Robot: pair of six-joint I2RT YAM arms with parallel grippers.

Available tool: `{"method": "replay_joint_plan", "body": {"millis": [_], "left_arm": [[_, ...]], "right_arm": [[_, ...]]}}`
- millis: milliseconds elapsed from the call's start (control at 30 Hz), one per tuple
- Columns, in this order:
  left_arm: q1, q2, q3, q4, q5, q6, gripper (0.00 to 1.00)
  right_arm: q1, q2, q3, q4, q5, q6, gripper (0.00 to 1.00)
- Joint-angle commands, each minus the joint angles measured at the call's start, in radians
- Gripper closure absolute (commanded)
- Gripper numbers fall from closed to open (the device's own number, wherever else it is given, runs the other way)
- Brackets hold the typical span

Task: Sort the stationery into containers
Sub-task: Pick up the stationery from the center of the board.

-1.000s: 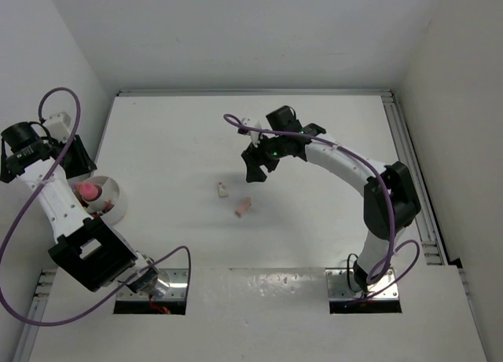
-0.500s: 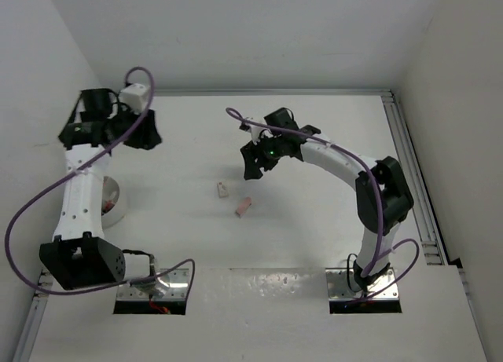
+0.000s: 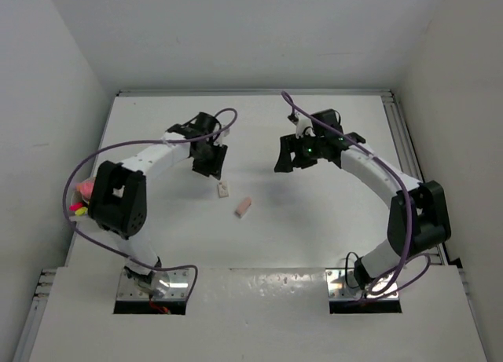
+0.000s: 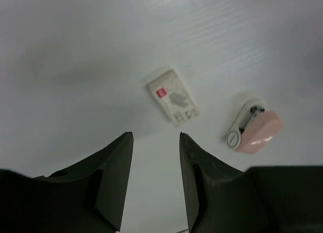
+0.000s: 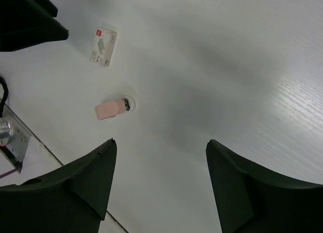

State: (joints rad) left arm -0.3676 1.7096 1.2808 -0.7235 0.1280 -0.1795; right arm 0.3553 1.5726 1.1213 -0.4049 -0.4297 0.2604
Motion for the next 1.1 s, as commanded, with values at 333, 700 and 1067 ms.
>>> {"method": "replay_joint_plan", "body": {"millis": [333,700,1067], "left_arm": [[-0.215,0.229,0.186,-0.002,-0.266,-0.278,0.32],[-0.212,0.202,0.103,0.041,-0.289,-0.311,0.25],[-0.202,0.199,0.075,0.053,-0.252,-0.325,0.21]], "right_arm": [[-0.070,-0.046,-0.028,0.003,-0.041,0.017,0.29],[-0.079,-0.022,-0.032,-0.003,-0.084,0.017,0.30],[-0.078,0.001,-0.022,-0.009,-0.101,0.010,0.30]]}}
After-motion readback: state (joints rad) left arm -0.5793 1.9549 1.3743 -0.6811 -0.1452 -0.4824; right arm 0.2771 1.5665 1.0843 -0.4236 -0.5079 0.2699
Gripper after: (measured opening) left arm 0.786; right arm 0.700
